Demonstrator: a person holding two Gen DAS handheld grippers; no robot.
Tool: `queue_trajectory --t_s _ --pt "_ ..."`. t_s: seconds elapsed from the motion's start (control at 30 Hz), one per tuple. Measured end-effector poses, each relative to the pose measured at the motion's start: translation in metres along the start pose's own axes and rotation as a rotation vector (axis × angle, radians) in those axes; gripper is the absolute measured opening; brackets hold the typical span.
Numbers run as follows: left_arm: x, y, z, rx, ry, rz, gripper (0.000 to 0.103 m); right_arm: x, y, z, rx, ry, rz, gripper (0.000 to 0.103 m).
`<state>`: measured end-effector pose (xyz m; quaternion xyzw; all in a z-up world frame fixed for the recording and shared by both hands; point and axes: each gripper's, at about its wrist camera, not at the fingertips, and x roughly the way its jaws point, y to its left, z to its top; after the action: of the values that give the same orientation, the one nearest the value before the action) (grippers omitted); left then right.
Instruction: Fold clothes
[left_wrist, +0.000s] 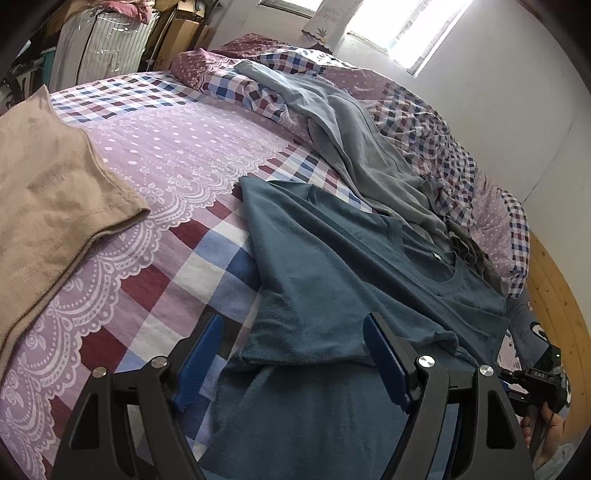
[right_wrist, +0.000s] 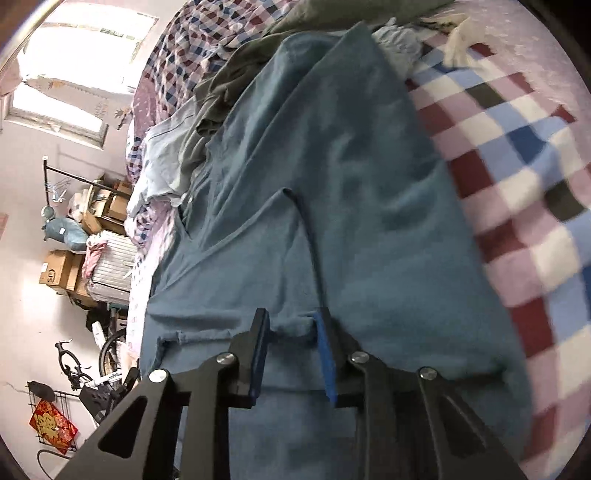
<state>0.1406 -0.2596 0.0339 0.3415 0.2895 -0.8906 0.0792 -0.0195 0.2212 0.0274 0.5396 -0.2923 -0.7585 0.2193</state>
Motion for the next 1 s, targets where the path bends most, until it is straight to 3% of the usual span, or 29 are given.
queue_trajectory --t_s 0.03,0.07,0.23,0.43,0.57,0.7,0.83,1.0 --pt "0.0 0.0 0.0 -0.001 0.0 0.0 0.082 0.003 0.004 -0.001 -0.024 -0.007 -0.013 0.023" --pt "0.001 0.0 0.0 -0.001 0.0 -0.001 0.082 0.005 0.011 -0.002 -0.062 -0.019 -0.033 0.009" --pt "0.002 0.002 0.003 -0.023 -0.005 -0.007 0.082 -0.016 0.028 -0.003 -0.167 -0.101 -0.087 0.006" --pt "0.003 0.005 0.005 -0.045 -0.005 -0.02 0.082 -0.048 0.016 0.001 -0.158 -0.169 -0.156 0.005" --pt "0.003 0.009 0.007 -0.065 -0.001 -0.036 0.082 -0.044 0.003 -0.001 -0.125 -0.146 -0.228 0.005" --pt "0.002 0.012 0.008 -0.08 0.006 -0.049 0.082 -0.049 0.01 -0.005 -0.163 -0.144 -0.25 0.006" --pt "0.002 0.013 0.008 -0.076 0.019 -0.056 0.082 -0.047 0.008 -0.009 -0.195 -0.084 -0.25 0.008" --pt "-0.003 0.01 0.005 -0.023 0.057 -0.06 0.082 -0.059 0.005 -0.006 -0.191 -0.128 -0.236 0.025"
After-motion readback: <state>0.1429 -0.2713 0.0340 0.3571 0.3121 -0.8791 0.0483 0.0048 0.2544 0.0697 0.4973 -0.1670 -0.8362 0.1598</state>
